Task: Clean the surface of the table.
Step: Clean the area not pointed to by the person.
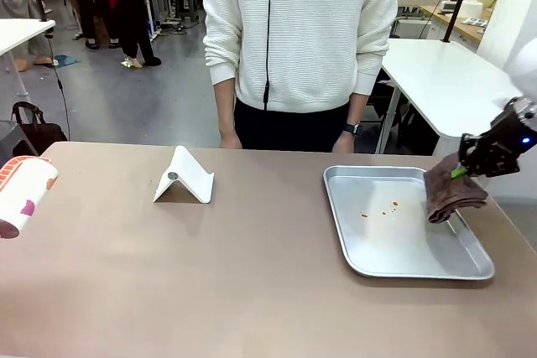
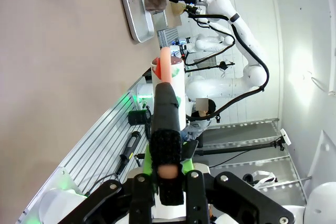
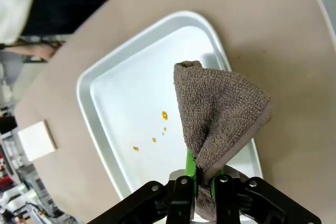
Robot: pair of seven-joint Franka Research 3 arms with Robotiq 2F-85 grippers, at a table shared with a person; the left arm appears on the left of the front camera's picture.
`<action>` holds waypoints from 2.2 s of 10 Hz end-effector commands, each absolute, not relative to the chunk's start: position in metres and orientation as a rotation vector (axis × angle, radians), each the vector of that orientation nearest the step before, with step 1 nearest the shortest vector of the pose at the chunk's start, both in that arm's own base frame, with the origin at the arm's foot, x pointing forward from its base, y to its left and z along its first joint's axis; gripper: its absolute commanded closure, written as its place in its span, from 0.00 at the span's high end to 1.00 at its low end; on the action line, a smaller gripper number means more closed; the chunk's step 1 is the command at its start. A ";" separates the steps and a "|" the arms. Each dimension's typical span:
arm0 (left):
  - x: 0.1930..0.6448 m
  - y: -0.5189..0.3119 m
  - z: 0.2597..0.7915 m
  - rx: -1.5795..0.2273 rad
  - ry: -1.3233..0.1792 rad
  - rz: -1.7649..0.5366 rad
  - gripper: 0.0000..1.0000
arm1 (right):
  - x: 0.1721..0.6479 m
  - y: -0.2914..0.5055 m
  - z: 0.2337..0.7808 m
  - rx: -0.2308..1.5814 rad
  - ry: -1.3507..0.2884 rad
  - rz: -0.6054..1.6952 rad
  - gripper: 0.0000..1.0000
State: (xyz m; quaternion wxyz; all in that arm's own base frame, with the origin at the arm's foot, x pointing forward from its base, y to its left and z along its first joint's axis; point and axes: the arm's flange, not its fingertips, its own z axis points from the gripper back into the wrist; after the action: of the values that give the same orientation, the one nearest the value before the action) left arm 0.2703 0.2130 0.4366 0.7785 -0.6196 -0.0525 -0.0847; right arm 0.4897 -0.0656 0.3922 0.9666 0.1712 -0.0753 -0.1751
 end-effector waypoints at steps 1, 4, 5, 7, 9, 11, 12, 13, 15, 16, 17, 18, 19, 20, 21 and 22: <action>0.269 0.212 0.439 -1.340 -0.114 -0.187 0.22 | 0.510 -0.054 0.380 0.320 -0.091 -0.362 0.12; 0.269 0.212 0.439 -1.340 -0.114 -0.187 0.22 | 0.525 -0.016 0.347 0.351 -0.018 -0.266 0.12; 0.269 0.212 0.439 -1.340 -0.114 -0.187 0.22 | 0.531 -0.003 0.337 0.353 0.006 -0.240 0.12; 0.269 0.212 0.439 -1.340 -0.114 -0.187 0.22 | 0.539 0.024 0.316 0.372 0.057 -0.184 0.12; 0.269 0.212 0.439 -1.340 -0.114 -0.187 0.22 | 0.542 0.049 0.305 0.404 0.103 -0.122 0.12; 0.269 0.212 0.439 -1.340 -0.114 -0.187 0.22 | 0.543 0.078 0.297 0.400 0.127 -0.055 0.12; 0.269 0.212 0.439 -1.340 -0.114 -0.187 0.22 | 0.543 0.094 0.294 0.398 0.139 -0.013 0.12; 0.269 0.212 0.439 -1.340 -0.114 -0.187 0.22 | 0.541 0.109 0.291 0.400 0.150 0.029 0.12; 0.269 0.212 0.439 -1.340 -0.114 -0.187 0.22 | 0.538 0.137 0.284 0.420 0.185 0.099 0.12; 0.269 0.212 0.439 -1.340 -0.114 -0.187 0.22 | 0.538 0.145 0.280 0.408 0.196 0.113 0.12; 0.269 0.212 0.439 -1.340 -0.114 -0.187 0.22 | 0.538 0.150 0.278 0.402 0.203 0.124 0.12; 0.269 0.212 0.439 -1.340 -0.114 -0.187 0.22 | 0.539 0.149 0.277 0.400 0.201 0.120 0.12; 0.269 0.212 0.439 -1.340 -0.114 -0.187 0.22 | 0.540 0.141 0.276 0.394 0.196 0.098 0.12; 0.269 0.212 0.439 -1.340 -0.114 -0.187 0.22 | 0.541 0.128 0.277 0.390 0.181 0.060 0.12; 0.269 0.212 0.439 -1.340 -0.114 -0.187 0.22 | 0.542 0.114 0.278 0.400 0.178 0.025 0.12; 0.269 0.212 0.439 -1.340 -0.114 -0.187 0.22 | 0.541 0.099 0.281 0.423 0.167 -0.008 0.12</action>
State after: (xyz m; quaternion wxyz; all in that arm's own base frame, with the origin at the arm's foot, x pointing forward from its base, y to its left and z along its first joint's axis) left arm 0.2707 0.2127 0.4366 0.7786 -0.6195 -0.0522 -0.0852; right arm 0.5430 0.1221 0.2980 0.9742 0.2077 0.0862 0.0178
